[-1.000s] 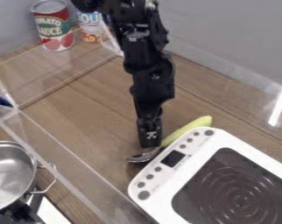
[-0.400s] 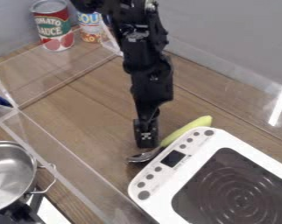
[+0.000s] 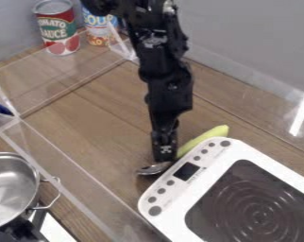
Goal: Put green spoon on the white and black stove top
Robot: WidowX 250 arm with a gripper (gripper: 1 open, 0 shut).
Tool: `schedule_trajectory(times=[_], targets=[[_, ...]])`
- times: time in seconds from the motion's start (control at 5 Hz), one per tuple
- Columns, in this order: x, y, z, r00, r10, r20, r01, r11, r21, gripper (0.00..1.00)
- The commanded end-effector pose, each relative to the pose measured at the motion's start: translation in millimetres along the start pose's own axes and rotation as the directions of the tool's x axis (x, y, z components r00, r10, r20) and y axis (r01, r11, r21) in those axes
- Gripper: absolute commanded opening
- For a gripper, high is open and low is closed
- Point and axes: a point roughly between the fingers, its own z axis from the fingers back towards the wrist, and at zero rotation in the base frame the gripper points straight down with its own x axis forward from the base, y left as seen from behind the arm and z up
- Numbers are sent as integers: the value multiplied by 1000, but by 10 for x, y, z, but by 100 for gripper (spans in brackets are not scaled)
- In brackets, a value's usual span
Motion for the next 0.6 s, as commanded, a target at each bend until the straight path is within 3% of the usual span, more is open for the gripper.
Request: schedule_trajectory(times=[0.0,0.4], targets=[[143,74,78,1000,-7,19,6,999,35,100],[223,156,51,1000,6,18,-7,999,47,100]])
